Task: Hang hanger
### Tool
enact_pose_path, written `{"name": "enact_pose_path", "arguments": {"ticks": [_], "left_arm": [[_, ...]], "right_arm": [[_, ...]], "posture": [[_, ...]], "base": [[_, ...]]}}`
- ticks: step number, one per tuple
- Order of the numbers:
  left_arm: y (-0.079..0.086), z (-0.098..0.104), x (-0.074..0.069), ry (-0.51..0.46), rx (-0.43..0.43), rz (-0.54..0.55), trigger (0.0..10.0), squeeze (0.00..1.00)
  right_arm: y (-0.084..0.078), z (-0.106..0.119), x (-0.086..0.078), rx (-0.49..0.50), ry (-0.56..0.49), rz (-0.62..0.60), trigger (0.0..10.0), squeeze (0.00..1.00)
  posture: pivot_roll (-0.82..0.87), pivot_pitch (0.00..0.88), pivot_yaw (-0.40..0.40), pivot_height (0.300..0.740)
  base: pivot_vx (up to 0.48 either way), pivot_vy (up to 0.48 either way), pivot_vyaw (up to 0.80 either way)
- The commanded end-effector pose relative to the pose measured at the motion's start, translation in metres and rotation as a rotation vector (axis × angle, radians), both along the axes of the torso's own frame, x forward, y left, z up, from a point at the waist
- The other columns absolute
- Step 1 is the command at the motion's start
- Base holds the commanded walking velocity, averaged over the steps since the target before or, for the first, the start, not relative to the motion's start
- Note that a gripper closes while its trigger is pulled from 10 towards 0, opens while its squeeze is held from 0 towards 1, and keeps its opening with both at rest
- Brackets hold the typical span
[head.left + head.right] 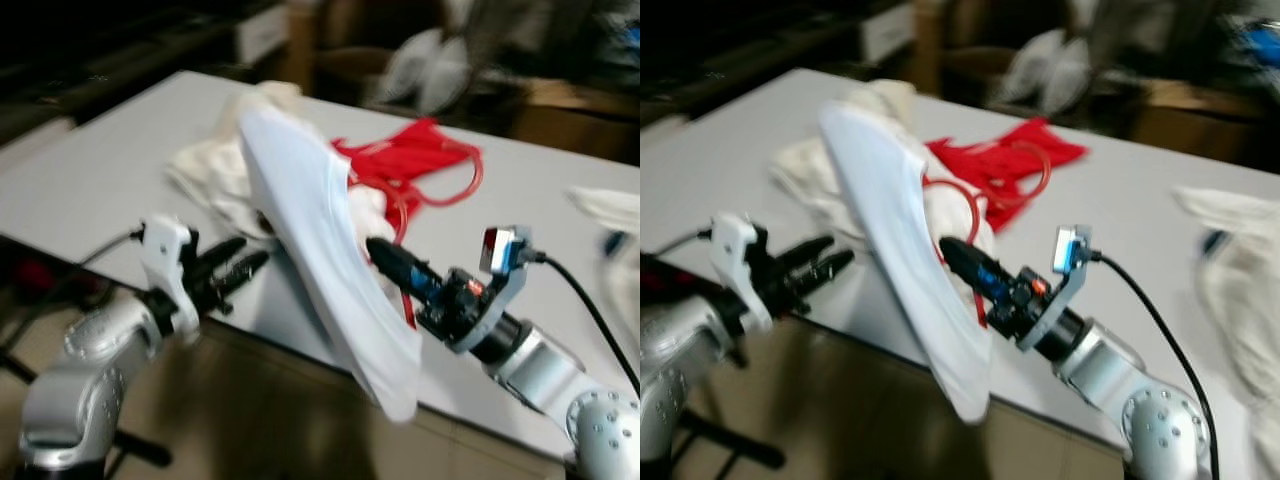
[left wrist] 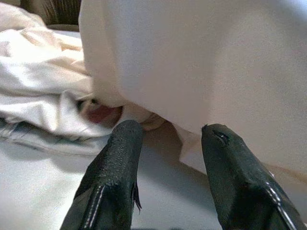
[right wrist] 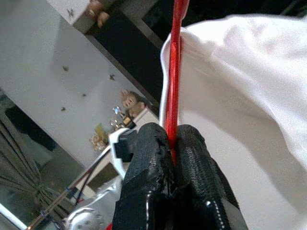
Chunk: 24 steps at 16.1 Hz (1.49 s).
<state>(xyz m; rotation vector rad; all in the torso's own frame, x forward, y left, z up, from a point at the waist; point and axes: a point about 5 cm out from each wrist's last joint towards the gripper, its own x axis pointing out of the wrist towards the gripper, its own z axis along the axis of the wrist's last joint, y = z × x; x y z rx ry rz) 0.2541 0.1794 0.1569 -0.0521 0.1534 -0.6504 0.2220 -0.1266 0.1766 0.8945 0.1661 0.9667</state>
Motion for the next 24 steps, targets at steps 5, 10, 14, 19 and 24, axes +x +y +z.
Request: {"name": "enact_pose_path", "arguments": {"ticks": [5, 10, 14, 19, 24], "left_arm": [[-0.006, 0.001, 0.002, 0.002, 0.012, -0.010, 10.0, 0.00], [-0.010, -0.004, 0.004, -0.001, 0.012, -0.006, 10.0, 0.00], [-0.013, -0.011, 0.004, -0.005, 0.064, -0.012, 10.0, 0.00], [-0.014, -0.017, 0.001, -0.005, 0.118, -0.034, 10.0, 0.00], [-0.008, -0.017, 0.001, -0.008, 0.129, -0.020, 10.0, 0.00]], "right_arm": [[-0.005, -0.003, -0.001, 0.004, 0.012, -0.073, 10.0, 0.00], [-0.014, -0.005, -0.004, -0.009, 0.012, -0.126, 10.0, 0.00], [-0.016, -0.010, -0.005, -0.042, 0.033, -0.125, 10.0, 0.00], [-0.026, -0.026, 0.004, -0.138, 0.126, -0.221, 10.0, 0.00], [-0.022, -0.025, 0.000, -0.149, 0.119, -0.180, 10.0, 0.00]], "posture": [[-0.14, 0.000, -0.002, 0.740], [-0.14, 0.000, -0.005, 0.740], [-0.15, 0.000, -0.016, 0.740], [-0.15, 0.000, -0.021, 0.740], [-0.14, 0.000, -0.026, 0.740]], "base": [[0.000, 0.000, 0.80], [0.000, 0.000, 0.80], [0.000, 0.000, 0.80], [0.000, 0.000, 0.80], [0.000, 0.000, 0.80]]}}
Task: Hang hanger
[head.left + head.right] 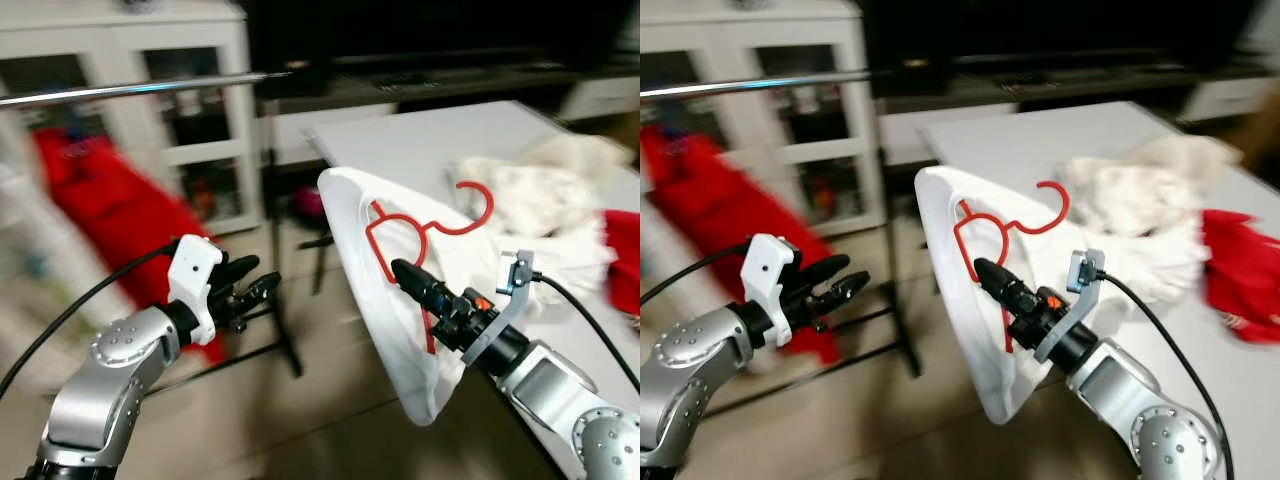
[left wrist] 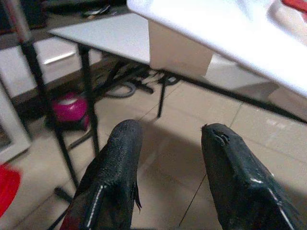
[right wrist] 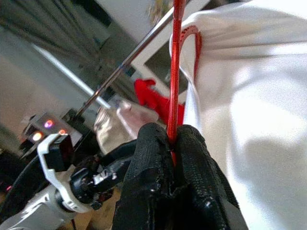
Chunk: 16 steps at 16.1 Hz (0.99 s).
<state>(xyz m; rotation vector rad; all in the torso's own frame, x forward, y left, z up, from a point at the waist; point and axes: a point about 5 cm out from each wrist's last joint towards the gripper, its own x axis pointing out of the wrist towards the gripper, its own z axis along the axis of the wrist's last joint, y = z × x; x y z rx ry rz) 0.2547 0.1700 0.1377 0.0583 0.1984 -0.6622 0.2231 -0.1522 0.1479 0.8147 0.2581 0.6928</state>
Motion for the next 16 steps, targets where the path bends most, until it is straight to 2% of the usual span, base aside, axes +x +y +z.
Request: {"name": "enact_pose_path", "arguments": {"ticks": [1, 16], "left_arm": [[0.0022, 0.0031, 0.0007, -0.018, 0.016, 0.007, 10.0, 0.00], [-0.0006, 0.0034, 0.0020, -0.031, 0.021, -0.009, 10.0, 0.00]], "right_arm": [[0.0037, 0.0040, 0.0001, 0.005, -0.018, 0.022, 10.0, 0.00], [-0.0033, 0.0017, 0.0063, -0.059, -0.034, -0.007, 10.0, 0.00]], "posture": [[-0.14, 0.000, -0.027, 0.740], [-0.14, 0.000, -0.033, 0.740]], "base": [[0.000, 0.000, 0.80], [0.000, 0.000, 0.80]]}}
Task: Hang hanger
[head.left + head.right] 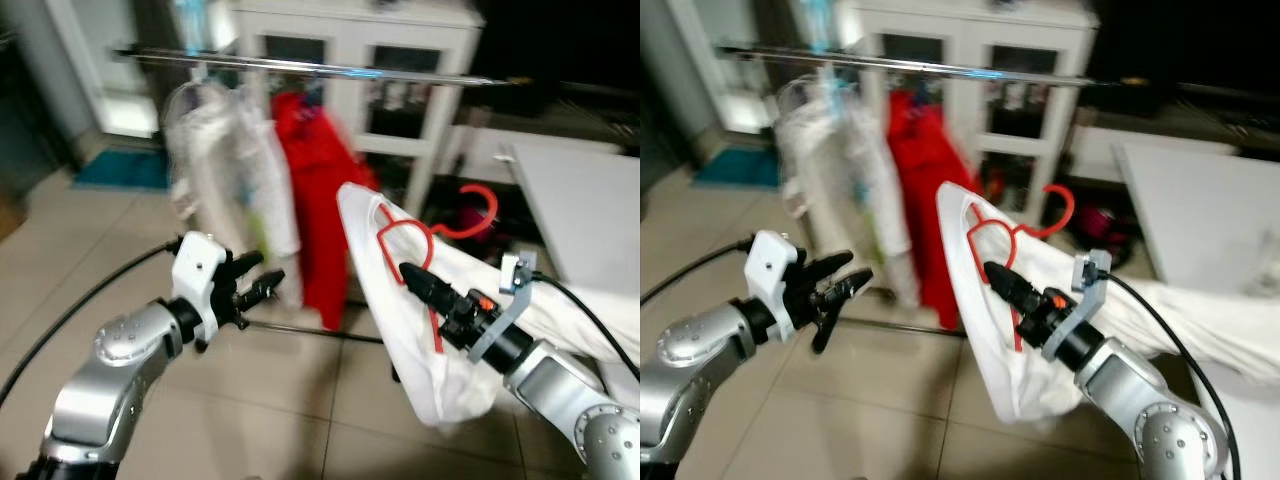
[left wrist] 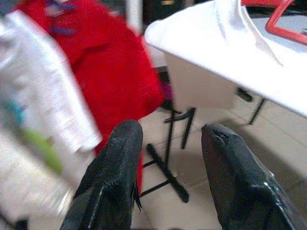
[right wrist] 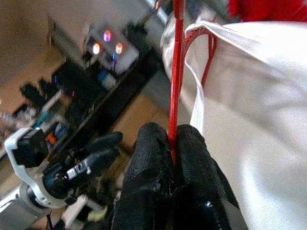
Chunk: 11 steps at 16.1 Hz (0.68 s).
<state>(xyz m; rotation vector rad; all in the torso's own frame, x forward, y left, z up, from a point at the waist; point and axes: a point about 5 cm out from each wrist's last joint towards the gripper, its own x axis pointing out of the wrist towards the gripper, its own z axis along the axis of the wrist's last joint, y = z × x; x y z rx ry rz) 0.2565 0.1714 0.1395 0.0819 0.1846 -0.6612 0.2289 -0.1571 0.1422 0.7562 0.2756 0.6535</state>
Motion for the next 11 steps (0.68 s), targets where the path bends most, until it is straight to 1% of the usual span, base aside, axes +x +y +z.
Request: {"name": "enact_pose_path", "arguments": {"ticks": [1, 11], "left_arm": [[-0.0019, 0.0015, 0.0003, -0.011, 0.004, -0.009, 10.0, 0.00], [-0.0024, -0.0004, 0.0013, -0.016, 0.010, -0.014, 10.0, 0.00]], "right_arm": [[0.0007, 0.0076, 0.0012, 0.003, -0.044, 0.018, 10.0, 0.00], [-0.0015, 0.0091, 0.0047, -0.032, -0.068, 0.018, 10.0, 0.00]], "posture": [[-0.14, 0.000, -0.033, 0.740], [-0.14, 0.000, -0.036, 0.740]], "base": [[0.000, 0.000, 0.80], [0.000, 0.000, 0.80]]}}
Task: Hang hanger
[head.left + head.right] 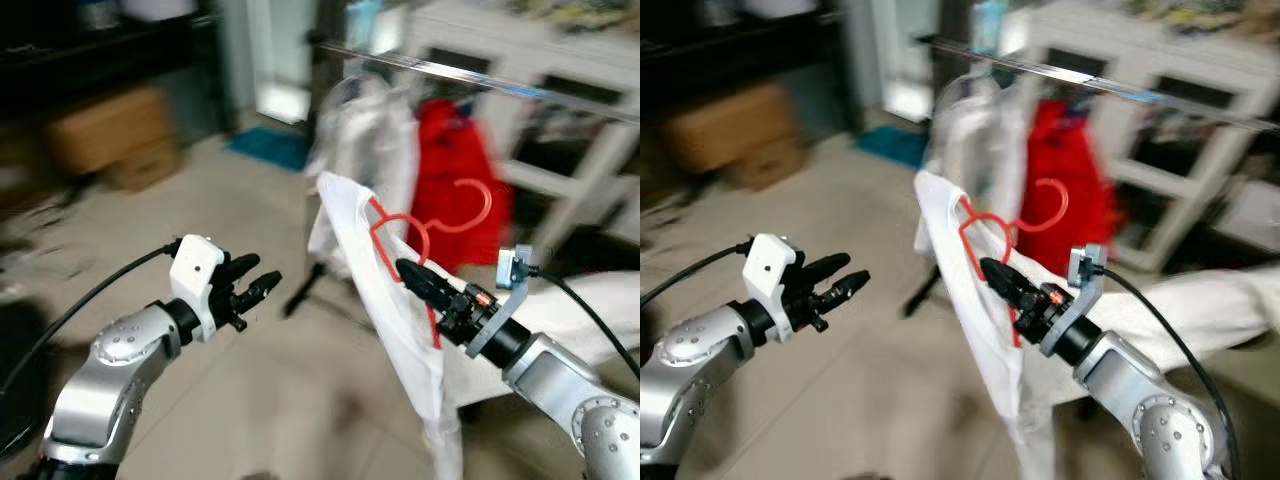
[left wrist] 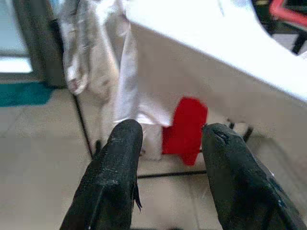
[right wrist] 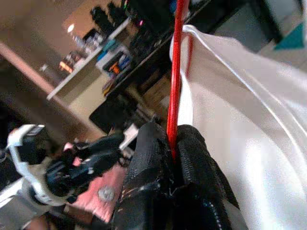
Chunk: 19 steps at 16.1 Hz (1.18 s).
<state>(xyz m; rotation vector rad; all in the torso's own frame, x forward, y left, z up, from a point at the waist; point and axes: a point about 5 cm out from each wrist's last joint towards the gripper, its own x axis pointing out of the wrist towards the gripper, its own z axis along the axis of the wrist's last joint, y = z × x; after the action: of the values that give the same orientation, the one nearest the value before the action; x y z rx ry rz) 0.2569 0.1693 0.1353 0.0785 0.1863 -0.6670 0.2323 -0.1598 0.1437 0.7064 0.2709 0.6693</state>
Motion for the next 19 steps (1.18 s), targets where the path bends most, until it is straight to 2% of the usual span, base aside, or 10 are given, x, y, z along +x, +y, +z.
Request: {"name": "enact_pose_path", "arguments": {"ticks": [1, 2, 6, 7, 10, 11, 12, 13, 16, 19], "left_arm": [[0.000, 0.004, 0.001, -0.022, 0.016, -0.008, 10.0, 0.00], [0.000, 0.004, 0.001, -0.024, 0.018, -0.008, 10.0, 0.00], [0.006, 0.006, 0.006, -0.063, 0.076, 0.004, 10.0, 0.00], [0.007, 0.006, 0.007, -0.065, 0.082, 0.005, 10.0, 0.00], [0.016, 0.013, 0.012, -0.104, 0.085, 0.031, 10.0, 0.00], [0.018, 0.016, 0.013, -0.106, 0.065, 0.022, 10.0, 0.16], [0.019, 0.018, 0.013, -0.102, 0.048, 0.004, 10.0, 0.67], [0.020, 0.024, 0.012, -0.096, 0.027, -0.033, 10.0, 1.00], [0.039, 0.035, 0.023, -0.145, 0.107, -0.016, 10.0, 1.00], [0.047, 0.045, 0.026, -0.192, 0.119, -0.012, 10.0, 1.00]], "right_arm": [[-0.002, 0.008, 0.004, 0.008, -0.047, -0.041, 10.0, 0.00], [-0.004, 0.008, 0.006, 0.006, -0.049, -0.060, 10.0, 0.00], [-0.014, 0.017, 0.022, -0.188, -0.168, -0.138, 10.0, 0.00], [-0.014, 0.018, 0.022, -0.201, -0.179, -0.139, 10.0, 0.00], [-0.013, 0.028, 0.026, -0.373, -0.322, -0.063, 10.0, 0.00], [-0.011, 0.031, 0.026, -0.415, -0.365, -0.011, 10.0, 0.00], [-0.009, 0.032, 0.024, -0.449, -0.390, 0.036, 10.0, 0.00], [-0.007, 0.031, 0.022, -0.500, -0.414, 0.109, 10.0, 0.00], [-0.005, 0.036, 0.021, -0.557, -0.466, 0.237, 10.0, 0.00], [-0.008, 0.042, 0.024, -0.596, -0.495, 0.263, 10.0, 0.00]], "posture": [[-0.14, 0.000, -0.036, 0.740], [-0.14, 0.000, -0.036, 0.740], [-0.14, 0.000, -0.032, 0.740], [-0.14, 0.000, -0.032, 0.740], [-0.14, 0.000, -0.031, 0.740], [-0.14, 0.000, -0.029, 0.740], [-0.14, 0.000, -0.029, 0.740], [-0.14, 0.000, -0.029, 0.740], [-0.14, 0.000, -0.028, 0.740], [-0.14, 0.000, -0.028, 0.740]], "base": [[0.000, 0.000, 0.00], [0.000, 0.000, 0.00], [0.000, 0.000, 0.00], [0.000, 0.000, 0.00], [0.000, 0.000, 0.00], [0.000, 0.000, 0.00], [0.000, 0.000, 0.00], [0.000, 0.000, 0.00], [0.000, 0.000, 0.00], [0.000, 0.000, 0.00]]}}
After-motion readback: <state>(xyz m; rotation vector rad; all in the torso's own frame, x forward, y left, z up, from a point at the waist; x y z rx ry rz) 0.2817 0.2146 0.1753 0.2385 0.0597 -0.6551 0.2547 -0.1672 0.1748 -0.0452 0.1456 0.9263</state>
